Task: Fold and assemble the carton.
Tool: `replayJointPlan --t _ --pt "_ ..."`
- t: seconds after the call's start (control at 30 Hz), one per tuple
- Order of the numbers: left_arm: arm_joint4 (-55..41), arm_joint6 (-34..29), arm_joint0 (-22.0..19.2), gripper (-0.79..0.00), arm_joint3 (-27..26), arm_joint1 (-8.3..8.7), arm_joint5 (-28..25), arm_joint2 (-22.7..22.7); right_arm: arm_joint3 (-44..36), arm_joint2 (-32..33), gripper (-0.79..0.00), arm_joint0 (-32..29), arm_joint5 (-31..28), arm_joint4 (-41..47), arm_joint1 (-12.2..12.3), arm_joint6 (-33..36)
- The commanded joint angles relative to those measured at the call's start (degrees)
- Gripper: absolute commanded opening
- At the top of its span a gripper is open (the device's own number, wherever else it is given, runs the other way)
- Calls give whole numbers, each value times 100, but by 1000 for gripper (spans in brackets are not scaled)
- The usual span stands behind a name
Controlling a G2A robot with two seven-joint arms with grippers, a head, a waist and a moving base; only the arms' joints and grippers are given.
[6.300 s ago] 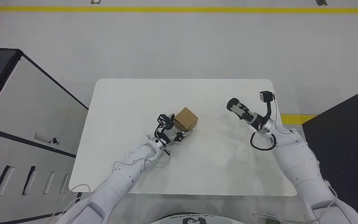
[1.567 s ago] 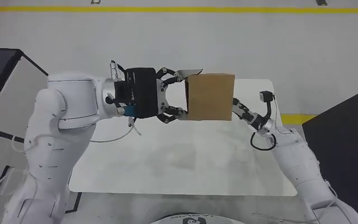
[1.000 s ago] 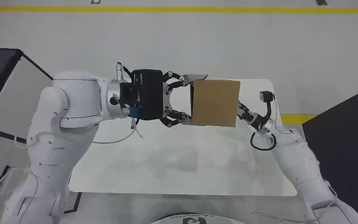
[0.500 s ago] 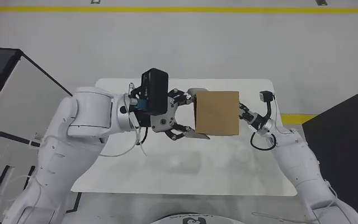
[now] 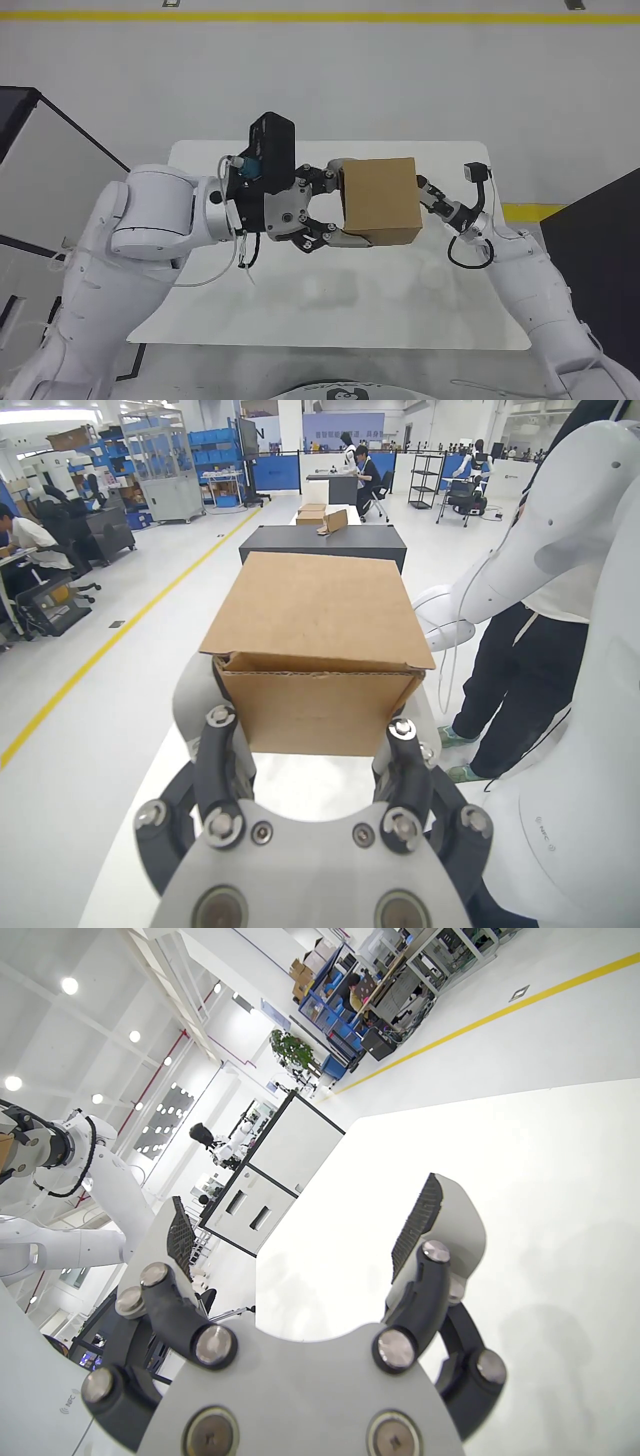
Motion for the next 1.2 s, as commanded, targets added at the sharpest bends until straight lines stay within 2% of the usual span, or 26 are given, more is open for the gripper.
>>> replayJointPlan --t 0.0,0.27,0.37,0.43,0.67,0.73,0.87,1.17 --pt "-433 62 -21 -785 178 4 340 -93 0 0 0 0 0 0 0 0" --pt "-2638 -882 -427 -785 916 77 777 -451 0 0 0 0 0 0 0 0" --pt "-3690 -1295 -503 -785 1199 96 1143 -505 0 0 0 0 0 0 0 0" --pt "-3818 -1698 -600 -785 1230 120 1218 -554 0 0 0 0 0 0 0 0" --pt "-3818 -1698 -600 -785 1230 120 1218 -554 0 0 0 0 0 0 0 0" --pt "-3963 -1635 -512 -785 1182 115 1321 -513 0 0 0 0 0 0 0 0" --pt "-4919 -1835 -234 -785 1253 136 2047 -558 0 0 0 0 0 0 0 0" --pt "-6579 -1987 307 -785 1166 170 3262 -915 0 0 0 0 0 0 0 0"
